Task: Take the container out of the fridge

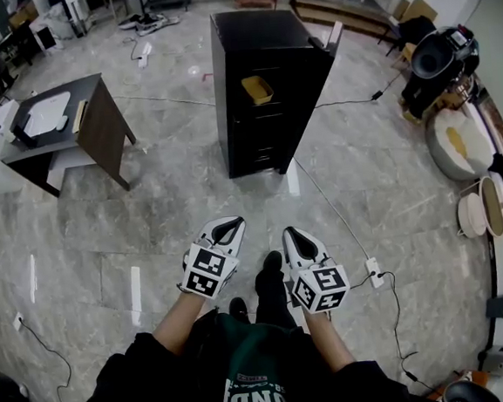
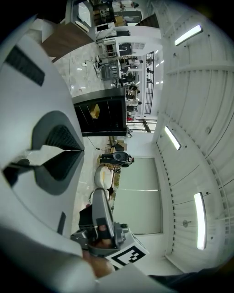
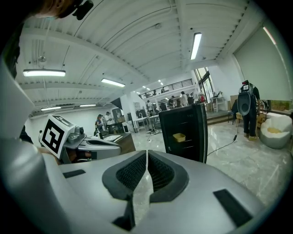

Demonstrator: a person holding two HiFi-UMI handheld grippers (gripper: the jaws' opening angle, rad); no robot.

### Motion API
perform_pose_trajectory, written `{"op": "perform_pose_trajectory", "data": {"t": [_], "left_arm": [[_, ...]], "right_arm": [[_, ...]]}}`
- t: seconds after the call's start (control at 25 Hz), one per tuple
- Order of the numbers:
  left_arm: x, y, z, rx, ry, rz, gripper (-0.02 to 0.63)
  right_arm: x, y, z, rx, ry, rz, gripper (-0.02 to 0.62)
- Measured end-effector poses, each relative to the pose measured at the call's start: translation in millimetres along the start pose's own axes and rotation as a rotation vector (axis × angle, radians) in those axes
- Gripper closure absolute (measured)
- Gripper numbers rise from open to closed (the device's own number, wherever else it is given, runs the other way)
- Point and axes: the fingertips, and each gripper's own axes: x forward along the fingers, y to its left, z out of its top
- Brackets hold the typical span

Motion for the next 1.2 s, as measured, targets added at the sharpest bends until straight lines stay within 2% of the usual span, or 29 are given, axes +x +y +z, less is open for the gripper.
{"op": "perform_pose_trajectory", "data": {"t": [0.4, 0.84, 1.2], "left_arm": [[68, 46, 25, 0.020, 0.034, 0.031, 0.592], [156, 91, 78, -0.003, 0.041, 0.092, 0.592], [221, 98, 97, -0.021, 0.063, 0.118, 0.592]], "right_arm": [[70, -54, 27, 0.031, 0.003, 0.039, 0.560], [146, -124, 77, 0.002, 0.037, 0.127, 0.560], [172, -181, 91, -0.011, 0.065, 0.169, 0.560]]}}
